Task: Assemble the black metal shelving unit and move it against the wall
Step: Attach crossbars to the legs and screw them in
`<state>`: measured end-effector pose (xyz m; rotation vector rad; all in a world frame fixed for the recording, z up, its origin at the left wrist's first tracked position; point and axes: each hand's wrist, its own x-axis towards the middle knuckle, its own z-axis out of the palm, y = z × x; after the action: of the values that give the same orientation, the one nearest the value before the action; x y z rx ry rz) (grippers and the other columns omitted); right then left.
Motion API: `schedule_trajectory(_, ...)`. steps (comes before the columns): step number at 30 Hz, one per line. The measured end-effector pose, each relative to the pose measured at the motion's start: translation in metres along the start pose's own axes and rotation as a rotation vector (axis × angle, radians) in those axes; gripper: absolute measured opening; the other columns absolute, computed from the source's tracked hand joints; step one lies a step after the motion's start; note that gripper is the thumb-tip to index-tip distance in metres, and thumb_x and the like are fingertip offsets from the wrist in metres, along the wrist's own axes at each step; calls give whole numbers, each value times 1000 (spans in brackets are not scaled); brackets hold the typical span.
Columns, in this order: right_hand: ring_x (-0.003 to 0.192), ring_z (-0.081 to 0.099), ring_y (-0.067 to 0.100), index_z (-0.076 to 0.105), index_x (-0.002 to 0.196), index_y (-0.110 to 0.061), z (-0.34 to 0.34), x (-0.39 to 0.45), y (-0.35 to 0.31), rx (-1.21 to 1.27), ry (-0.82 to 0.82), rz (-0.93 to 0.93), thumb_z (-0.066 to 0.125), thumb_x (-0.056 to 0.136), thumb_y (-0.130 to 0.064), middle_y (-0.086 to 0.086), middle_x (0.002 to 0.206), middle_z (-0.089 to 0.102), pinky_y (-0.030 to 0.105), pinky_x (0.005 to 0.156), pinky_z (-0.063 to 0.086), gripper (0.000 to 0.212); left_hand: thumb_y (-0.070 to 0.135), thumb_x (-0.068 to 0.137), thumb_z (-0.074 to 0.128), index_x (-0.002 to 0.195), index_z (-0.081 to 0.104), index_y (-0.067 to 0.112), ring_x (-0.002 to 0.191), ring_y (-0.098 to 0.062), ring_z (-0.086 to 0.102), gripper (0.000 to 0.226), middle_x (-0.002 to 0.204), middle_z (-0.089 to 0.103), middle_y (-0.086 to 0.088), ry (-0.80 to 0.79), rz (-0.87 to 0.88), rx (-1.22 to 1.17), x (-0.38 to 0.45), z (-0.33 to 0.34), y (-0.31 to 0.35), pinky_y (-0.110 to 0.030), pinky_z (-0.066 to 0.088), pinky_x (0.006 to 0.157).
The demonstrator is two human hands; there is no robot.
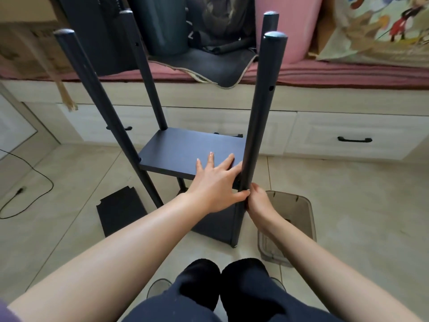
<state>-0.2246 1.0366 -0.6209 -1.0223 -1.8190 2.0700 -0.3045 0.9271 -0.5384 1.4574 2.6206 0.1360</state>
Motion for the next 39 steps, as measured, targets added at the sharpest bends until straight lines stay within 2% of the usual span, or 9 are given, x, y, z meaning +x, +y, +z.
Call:
schedule_trajectory(2, 78, 69, 11, 76, 91, -32, 5, 1, 0, 67, -14, -1, 45, 88, -51, 1, 87, 75, 30, 69, 51, 37, 69, 93, 46, 156, 20, 42, 152, -48, 2, 73, 169, 8, 6, -4, -8, 4, -1, -1, -1, -69, 7, 119)
schedule_trajectory(6, 90, 69, 12, 78, 88, -39, 10, 3, 2, 164, -52, -59, 44, 91, -44, -7, 89, 76, 32, 83, 52, 34, 69, 91, 47, 152, 29, 43, 150, -51, 6, 69, 168, 14, 3, 6, -39, 2, -2, -2, 0, -71, 10, 117)
schedule_trajectory(10, 75, 66, 9, 78, 86, -38, 15, 3, -6, 133, -67, -110, 41, 101, -36, -6, 79, 73, 27, 72, 52, 40, 69, 90, 47, 150, 33, 44, 150, -52, 9, 67, 167, 19, 3, 17, -90, -32, -3, -8, -1, -71, 14, 115)
schedule_trajectory(14, 60, 57, 13, 77, 76, -26, 23, 1, -26, 109, -105, -163, 40, 102, -29, 3, 68, 63, 28, 58, 49, 45, 69, 90, 45, 149, 35, 46, 149, -50, 14, 65, 166, 21, 11, 62, -130, -62, -9, -20, -9, -71, 19, 114)
schedule_trajectory(19, 48, 48, 14, 69, 67, -19, 43, 1, -50, 103, -180, -209, 38, 102, -27, 4, 52, 53, 20, 43, 39, 47, 68, 91, 48, 133, 54, 43, 142, -44, 33, 50, 148, 47, 14, 150, -203, -167, -28, -43, -25, -67, 34, 109)
schedule_trajectory(25, 50, 48, 14, 63, 89, -1, 72, 1, -59, 23, -322, -265, 30, 106, -32, 4, 54, 55, 23, 50, 40, 48, 62, 92, 55, 132, 57, 39, 137, -33, 45, 47, 132, 61, 18, 250, -254, -304, -58, -63, -50, -50, 42, 103)
schedule_trajectory(28, 49, 45, 16, 58, 98, 11, 83, 3, -63, 11, -331, -303, 29, 106, -31, 5, 54, 54, 26, 50, 38, 52, 61, 92, 56, 130, 59, 39, 134, -31, 50, 44, 128, 62, 20, 265, -245, -347, -63, -66, -63, -50, 46, 104)
schedule_trajectory(34, 46, 48, 13, 62, 98, 1, 104, 4, -78, 11, -301, -330, 32, 107, -29, 3, 53, 55, 22, 46, 40, 44, 63, 92, 56, 123, 64, 39, 115, -16, 62, 40, 127, 61, 22, 346, -229, -365, -67, -70, -85, -46, 55, 94)
schedule_trajectory(39, 45, 49, 12, 57, 105, 8, 120, -3, -85, -50, -272, -345, 30, 108, -31, 1, 52, 55, 21, 45, 41, 48, 63, 91, 55, 119, 65, 38, 104, -8, 65, 39, 103, 55, 29, 427, -244, -391, -78, -67, -100, -42, 57, 89)
